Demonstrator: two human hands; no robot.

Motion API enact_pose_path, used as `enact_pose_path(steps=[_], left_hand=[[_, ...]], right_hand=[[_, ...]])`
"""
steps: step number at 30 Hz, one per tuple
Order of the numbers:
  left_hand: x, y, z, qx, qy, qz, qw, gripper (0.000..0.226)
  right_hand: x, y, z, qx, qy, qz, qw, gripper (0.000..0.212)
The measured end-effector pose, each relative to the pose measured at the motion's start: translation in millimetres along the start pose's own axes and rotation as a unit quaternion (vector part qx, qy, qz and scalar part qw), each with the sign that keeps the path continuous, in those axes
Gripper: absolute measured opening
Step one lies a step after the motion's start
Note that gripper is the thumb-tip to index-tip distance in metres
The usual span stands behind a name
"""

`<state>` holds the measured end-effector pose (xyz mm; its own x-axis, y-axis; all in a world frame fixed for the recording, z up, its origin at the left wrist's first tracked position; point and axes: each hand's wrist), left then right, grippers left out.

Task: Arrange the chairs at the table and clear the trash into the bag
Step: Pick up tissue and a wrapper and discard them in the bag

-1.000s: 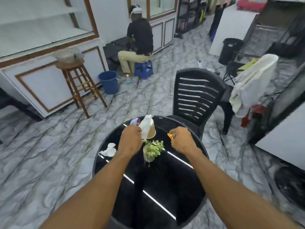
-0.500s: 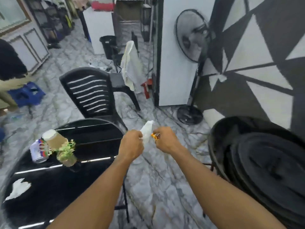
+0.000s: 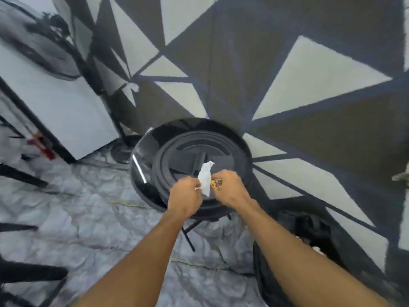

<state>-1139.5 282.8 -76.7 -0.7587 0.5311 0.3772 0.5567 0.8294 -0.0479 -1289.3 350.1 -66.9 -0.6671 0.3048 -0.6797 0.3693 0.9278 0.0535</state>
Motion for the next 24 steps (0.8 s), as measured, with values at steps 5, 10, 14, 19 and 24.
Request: enact_pose_path(steps=[5,10,14,19,24], left_hand=[[157,-18,97,-0.105,0.015,0.105,0.989,0.018],[272,-5,188,-0.211,0.018,0.158,0.965,0.025],[328,10,242,-0.254,0.002,0.191,0.948,0.032],[360,15,285,-0.279,-0.05,0.194,0.939,0.026],[374,21,315,-0.349,0.009,0.181,0.92,0.009]], right_hand=[[154,60,-87,0.063,-0.022,0.141,0.988,0.014],[283,144,-133,0.096,-0.009,0.273,0.957,0.006],[346,180,-143,0.1,-0.026,0.346,0.933,0.026],[380,204,-143,0.113,-0.073,0.402,0.906,0.059],[399,215,-138,0.136,-0.076,0.427,0.89,0.033]])
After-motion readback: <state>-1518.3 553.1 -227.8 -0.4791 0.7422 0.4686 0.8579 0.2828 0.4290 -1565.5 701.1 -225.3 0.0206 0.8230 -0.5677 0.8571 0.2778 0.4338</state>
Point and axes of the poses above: each hand's wrist, its own y-axis away from the middle knuckle, its own z-axis out of the palm, x = y × z, and after that the axes turned 8 degrees about -y, right-handed
